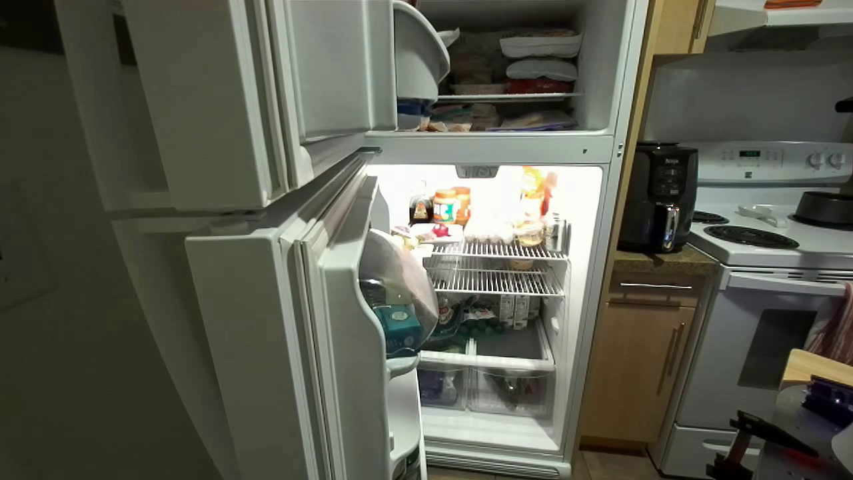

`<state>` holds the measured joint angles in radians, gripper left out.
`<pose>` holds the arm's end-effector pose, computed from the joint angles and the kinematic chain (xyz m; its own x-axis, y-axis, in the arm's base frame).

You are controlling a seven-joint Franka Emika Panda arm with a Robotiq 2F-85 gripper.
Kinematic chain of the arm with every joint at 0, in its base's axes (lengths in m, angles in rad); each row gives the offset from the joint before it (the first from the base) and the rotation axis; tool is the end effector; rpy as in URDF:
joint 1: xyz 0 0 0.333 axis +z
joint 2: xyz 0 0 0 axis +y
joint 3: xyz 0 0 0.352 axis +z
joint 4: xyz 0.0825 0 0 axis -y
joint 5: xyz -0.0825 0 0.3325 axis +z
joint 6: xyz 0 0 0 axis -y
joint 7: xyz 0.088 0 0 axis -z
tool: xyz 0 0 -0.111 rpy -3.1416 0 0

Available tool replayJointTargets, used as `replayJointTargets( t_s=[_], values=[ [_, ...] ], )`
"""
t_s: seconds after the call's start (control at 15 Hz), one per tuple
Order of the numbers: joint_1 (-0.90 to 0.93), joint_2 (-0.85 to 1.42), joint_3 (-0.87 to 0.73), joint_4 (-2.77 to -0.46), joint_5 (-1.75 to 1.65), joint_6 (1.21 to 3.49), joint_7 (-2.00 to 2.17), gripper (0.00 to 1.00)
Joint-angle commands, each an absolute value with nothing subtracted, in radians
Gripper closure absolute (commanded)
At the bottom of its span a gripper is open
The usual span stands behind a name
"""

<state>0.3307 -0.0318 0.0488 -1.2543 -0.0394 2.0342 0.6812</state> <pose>0.4620 0.1826 0.8659 0.7166 -0.3760 0.5875 -0.1205 -0.8964 -0.4266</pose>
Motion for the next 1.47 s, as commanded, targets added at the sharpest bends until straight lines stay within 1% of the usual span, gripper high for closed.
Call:
replayJointTargets(
  t_s=[0.0, 1.4],
  values=[
    [0.327, -0.033, 0.043, -1.279, -0.026, 2.048, 0.667, 0.00],
    [0.328, 0.034, 0.005, -1.245, -0.024, 2.066, 0.691, 0.00]
  ],
)
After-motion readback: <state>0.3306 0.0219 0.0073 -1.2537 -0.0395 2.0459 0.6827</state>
